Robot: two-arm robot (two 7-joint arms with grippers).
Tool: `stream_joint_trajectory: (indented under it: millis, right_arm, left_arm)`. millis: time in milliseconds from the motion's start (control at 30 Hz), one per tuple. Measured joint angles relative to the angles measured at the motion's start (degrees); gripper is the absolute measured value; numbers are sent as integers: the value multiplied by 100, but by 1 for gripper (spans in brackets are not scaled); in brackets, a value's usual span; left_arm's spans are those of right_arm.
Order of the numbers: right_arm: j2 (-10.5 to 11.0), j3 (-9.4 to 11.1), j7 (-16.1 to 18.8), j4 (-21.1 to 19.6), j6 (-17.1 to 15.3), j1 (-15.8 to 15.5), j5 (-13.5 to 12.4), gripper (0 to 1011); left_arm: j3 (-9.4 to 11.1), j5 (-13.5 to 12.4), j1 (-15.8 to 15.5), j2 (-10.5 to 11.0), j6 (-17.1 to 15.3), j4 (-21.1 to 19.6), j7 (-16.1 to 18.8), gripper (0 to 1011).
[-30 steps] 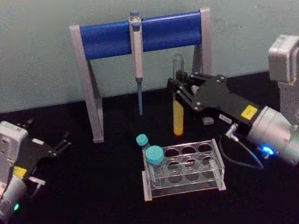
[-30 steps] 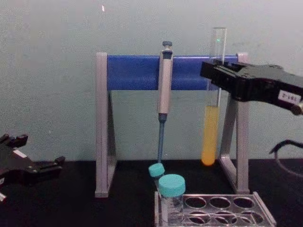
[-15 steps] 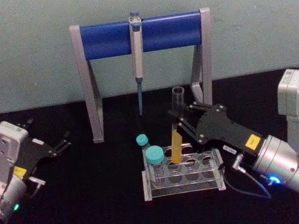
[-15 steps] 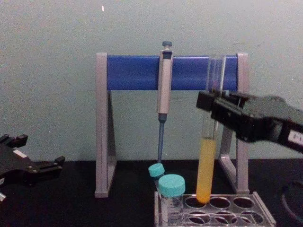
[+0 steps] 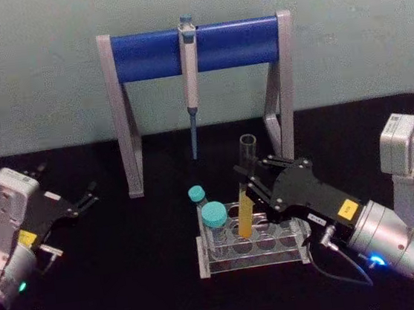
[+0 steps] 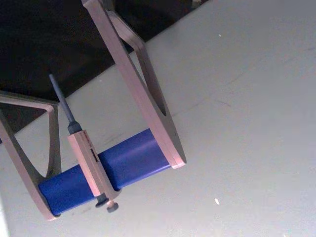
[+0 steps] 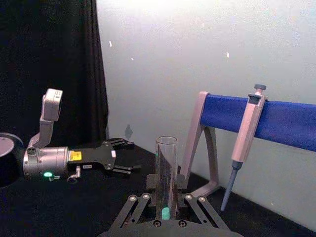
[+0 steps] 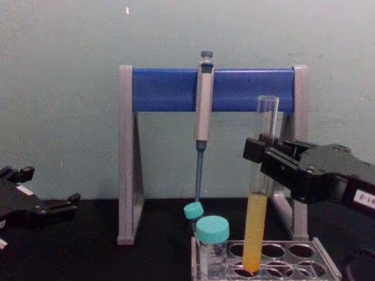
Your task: Pick up the test tube from the test tube rack, shake it, then place it back into the test tube rack.
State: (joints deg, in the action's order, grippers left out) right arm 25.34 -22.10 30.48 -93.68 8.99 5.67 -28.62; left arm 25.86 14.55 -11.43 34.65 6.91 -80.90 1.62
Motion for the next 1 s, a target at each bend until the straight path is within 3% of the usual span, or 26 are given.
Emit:
stream_joint_trajectory:
  millis: [1000]
  right_arm:
    - [-203, -102, 9, 557, 281, 115, 344, 222]
  left_arm:
    - [0, 0, 0, 0, 0, 0, 0, 1001]
